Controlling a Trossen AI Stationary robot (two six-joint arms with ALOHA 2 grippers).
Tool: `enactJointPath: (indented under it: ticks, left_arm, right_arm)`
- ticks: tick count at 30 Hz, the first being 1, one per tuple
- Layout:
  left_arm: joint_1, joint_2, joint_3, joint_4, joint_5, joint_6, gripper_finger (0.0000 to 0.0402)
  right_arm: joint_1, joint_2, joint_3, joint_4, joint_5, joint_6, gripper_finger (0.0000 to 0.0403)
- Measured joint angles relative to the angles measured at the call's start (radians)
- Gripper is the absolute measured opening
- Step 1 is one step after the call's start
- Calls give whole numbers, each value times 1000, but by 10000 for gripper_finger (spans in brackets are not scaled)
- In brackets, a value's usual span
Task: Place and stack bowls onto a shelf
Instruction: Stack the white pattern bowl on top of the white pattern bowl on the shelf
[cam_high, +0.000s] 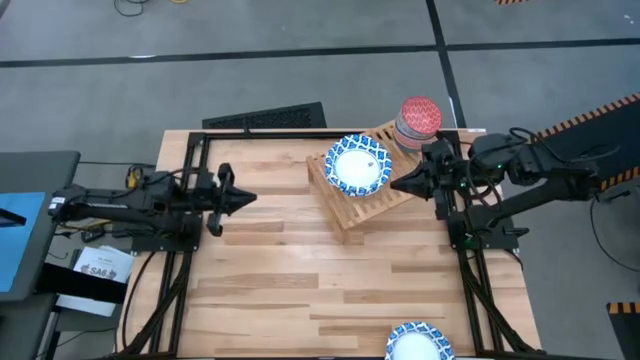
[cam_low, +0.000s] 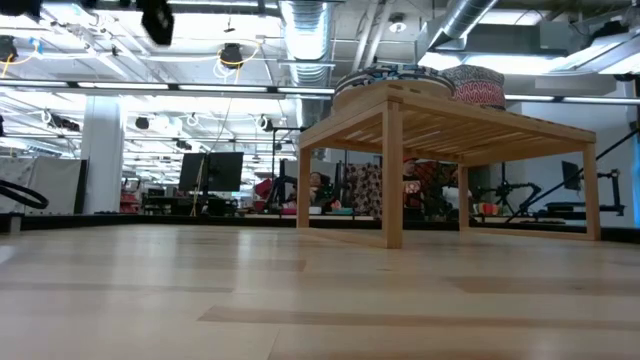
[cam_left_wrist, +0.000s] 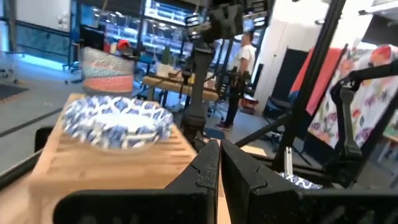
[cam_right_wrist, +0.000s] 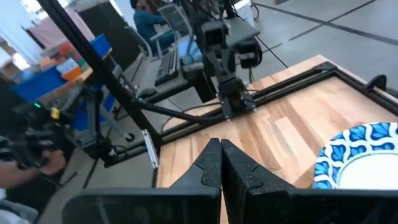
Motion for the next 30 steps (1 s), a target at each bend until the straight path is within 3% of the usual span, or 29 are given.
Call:
enactJointPath:
  ticks: [11, 19, 30]
  left_arm:
    - [4, -326, -260, 52, -20, -101, 0]
    - [4, -487, -389, 86, -83, -120, 0]
    - [4, -511, -429, 143, -99, -191, 0]
  right_arm:
    - [0, -1, 0, 14, 0, 47, 21]
    - [0, -4, 0, 6, 0, 47, 21]
    - [51, -61, -8, -148, -3, 84, 21]
